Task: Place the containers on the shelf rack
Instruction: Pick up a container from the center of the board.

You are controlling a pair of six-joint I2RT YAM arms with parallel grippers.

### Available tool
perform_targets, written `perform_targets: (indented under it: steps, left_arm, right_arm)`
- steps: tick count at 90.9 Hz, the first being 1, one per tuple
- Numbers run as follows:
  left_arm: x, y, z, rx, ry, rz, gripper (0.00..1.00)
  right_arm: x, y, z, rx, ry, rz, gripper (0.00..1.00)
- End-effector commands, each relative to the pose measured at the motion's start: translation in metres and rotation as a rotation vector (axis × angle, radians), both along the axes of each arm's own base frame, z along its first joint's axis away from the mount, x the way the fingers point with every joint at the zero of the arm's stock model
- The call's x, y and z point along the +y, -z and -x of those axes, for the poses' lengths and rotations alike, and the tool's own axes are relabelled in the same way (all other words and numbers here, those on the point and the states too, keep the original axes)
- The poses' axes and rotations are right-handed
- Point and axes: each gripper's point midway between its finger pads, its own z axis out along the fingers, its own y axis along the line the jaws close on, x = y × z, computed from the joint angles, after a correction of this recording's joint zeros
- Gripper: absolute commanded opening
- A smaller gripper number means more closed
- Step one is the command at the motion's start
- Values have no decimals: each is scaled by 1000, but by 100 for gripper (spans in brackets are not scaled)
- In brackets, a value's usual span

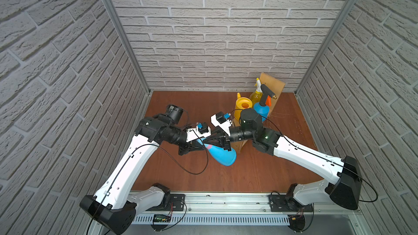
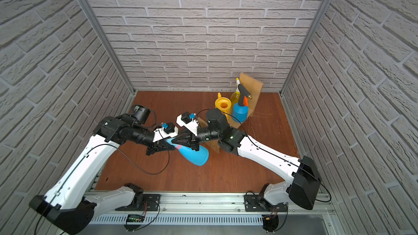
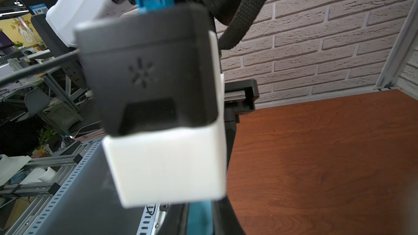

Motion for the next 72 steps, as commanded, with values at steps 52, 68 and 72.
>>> perform_targets:
  steps: [52,68,72]
  left_arm:
    - [-9,-152,-11,-305,-262,545,76]
    - [-8,-202,-43,-175,-458,935,78]
    - [-11,-204,-48,-131,-462,1010,79]
  right_arm:
    - [-64,-92,-12,-99,222,-231,3]
    - [-92,-125,-21,-113,320,-363,3]
    - [-97,-133,-22,-111,333,-396,3]
